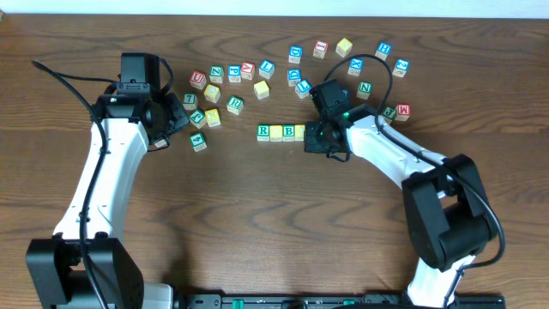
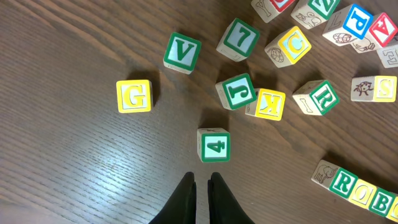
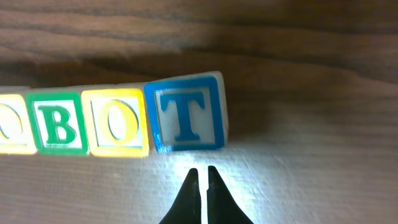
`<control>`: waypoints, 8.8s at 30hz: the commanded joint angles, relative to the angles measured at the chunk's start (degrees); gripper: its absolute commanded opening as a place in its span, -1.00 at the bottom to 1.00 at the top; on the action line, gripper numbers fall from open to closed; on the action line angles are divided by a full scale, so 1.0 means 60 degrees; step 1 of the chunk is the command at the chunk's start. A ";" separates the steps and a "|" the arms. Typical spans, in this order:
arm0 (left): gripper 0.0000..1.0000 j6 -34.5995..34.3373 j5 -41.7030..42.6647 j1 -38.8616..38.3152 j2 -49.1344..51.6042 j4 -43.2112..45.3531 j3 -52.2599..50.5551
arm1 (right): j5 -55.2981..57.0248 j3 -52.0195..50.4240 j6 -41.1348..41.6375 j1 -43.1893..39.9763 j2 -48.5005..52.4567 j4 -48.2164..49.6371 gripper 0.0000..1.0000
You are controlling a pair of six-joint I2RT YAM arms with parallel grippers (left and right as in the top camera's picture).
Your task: Spell out ROBOT
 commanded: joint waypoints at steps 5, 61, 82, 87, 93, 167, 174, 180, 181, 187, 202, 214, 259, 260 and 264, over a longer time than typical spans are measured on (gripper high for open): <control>-0.81 -0.0051 -0.0153 0.0036 -0.0127 0.0011 -0.0146 | 0.1228 0.0022 0.0193 -0.0324 -0.1118 -0.0062 -0.98; -0.81 0.0619 -0.0659 0.0036 -0.0142 0.0149 -0.0087 | 0.1432 -0.0102 0.0211 -0.0233 -0.1399 0.0430 -0.98; -0.81 0.1067 -0.3377 0.0036 -0.3920 -0.0244 0.0448 | 0.2055 -0.0102 -0.1140 -0.1373 -0.6481 -0.2543 -0.42; -0.80 0.1067 -0.3377 0.0036 -0.4262 -0.0284 0.0448 | 0.2051 -0.0102 -0.1220 -0.1402 -0.7719 -0.3300 0.02; -0.80 0.1067 -0.3377 0.0036 -0.4207 -0.0284 0.0448 | 0.2051 -0.0102 -0.1217 -0.1402 -0.9220 -0.3738 0.98; -0.80 0.1067 -0.3373 0.0036 -0.4186 -0.0288 0.0444 | 0.0980 -1.2094 -0.2506 -0.3260 -1.8516 0.4696 0.99; -0.80 0.1067 -0.3373 0.0036 -0.4186 -0.0288 0.0444 | 0.0980 -1.2094 -0.2506 -0.3260 -1.8516 0.4696 0.99; -0.80 0.1067 -0.3373 0.0036 -0.4186 -0.0284 0.0444 | 0.0980 -1.2094 -0.2506 -0.3260 -1.8516 0.4696 0.99; -0.80 0.1067 -0.3377 0.0036 -0.4186 -0.0288 0.0444 | 0.0980 -1.2094 -0.2506 -0.3260 -1.8516 0.4696 0.98; -0.80 0.1067 -0.3373 0.0036 -0.4200 -0.0288 0.0444 | 0.0980 -1.2094 -0.2506 -0.3260 -1.8516 0.4696 0.98; 0.95 0.1468 -0.3180 0.0484 -0.7814 0.1166 -0.2616 | 0.0980 -1.2094 -0.2506 -0.3260 -1.8516 0.4696 0.99; 0.95 0.3708 -0.1264 0.0721 -1.1788 0.5923 -0.8233 | 0.0980 -1.2094 -0.2506 -0.3260 -1.8516 0.4696 0.98; 0.95 0.4892 -0.1249 0.0721 -1.5191 0.6513 -1.2207 | 0.0980 -1.2094 -0.2506 -0.3260 -1.8516 0.4696 0.99; 0.95 0.4892 -0.1249 0.0721 -1.5191 0.6513 -1.2207 | 0.0980 -1.2094 -0.2506 -0.3260 -1.8516 0.4696 0.99; 0.95 0.4892 -0.1249 0.0721 -1.5191 0.6513 -1.2207 | 0.0980 -1.2094 -0.2506 -0.3260 -1.8516 0.4696 0.99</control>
